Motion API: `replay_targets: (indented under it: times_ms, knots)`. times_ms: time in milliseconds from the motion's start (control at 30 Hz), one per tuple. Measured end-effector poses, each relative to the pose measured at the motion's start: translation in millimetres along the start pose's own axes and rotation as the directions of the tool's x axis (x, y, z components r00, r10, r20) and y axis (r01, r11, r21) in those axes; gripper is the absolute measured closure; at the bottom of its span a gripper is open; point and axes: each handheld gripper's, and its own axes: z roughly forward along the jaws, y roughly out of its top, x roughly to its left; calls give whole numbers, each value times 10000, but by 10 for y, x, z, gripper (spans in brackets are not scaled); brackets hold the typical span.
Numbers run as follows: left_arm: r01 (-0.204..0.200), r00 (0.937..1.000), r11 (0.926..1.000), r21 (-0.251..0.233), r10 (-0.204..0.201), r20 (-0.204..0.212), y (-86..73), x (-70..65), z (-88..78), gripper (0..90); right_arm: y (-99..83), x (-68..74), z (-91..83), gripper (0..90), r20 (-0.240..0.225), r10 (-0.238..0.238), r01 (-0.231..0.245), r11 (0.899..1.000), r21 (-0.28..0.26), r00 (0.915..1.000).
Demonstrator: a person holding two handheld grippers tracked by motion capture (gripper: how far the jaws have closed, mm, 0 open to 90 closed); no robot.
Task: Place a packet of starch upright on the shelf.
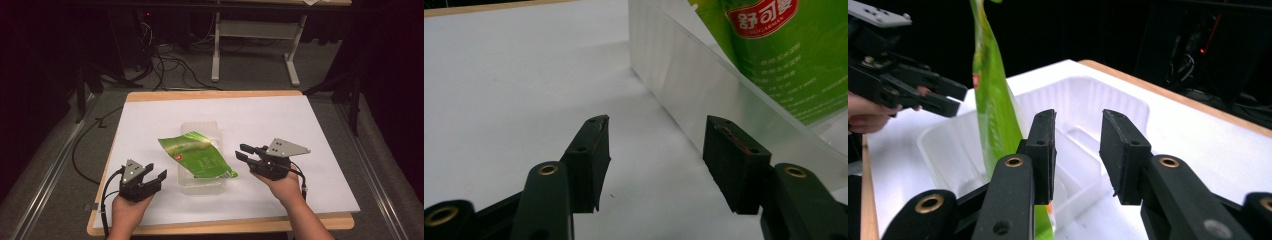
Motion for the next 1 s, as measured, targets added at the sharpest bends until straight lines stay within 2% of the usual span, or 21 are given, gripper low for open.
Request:
replay_targets:
  times_ms: [133,333,533,667,733,833,1000]
  knots:
    - [-103,9999,9999,42,103,70,-1,-22,17,457,-104,-26,-40,689,405,76,-91,9993,363,9992]
    - [5,9997,10000,55,-7,256,-1,-61,57,491,-236,-53,-113,717,876,565,-626,9956,691,9946]
    - [-14,9994,9999,111,11,341,0,-106,74,573,-325,-24,-41,744,1250,905,-1044,9885,1098,9880]
    - [165,9989,9995,286,-177,441,-19,-125,110,668,-363,71,71,792,1277,654,-854,9837,1584,9897]
    - [292,9980,9989,363,-312,550,-30,-136,132,738,-356,119,101,821,1151,586,-768,9840,1608,9916]
    - [206,9975,9986,497,-239,667,-40,-172,158,833,-343,202,141,884,1012,446,-616,9833,1715,9939]
    - [84,9966,9982,602,-133,816,-59,-246,198,888,-355,264,199,900,939,284,-463,9800,1937,9952]
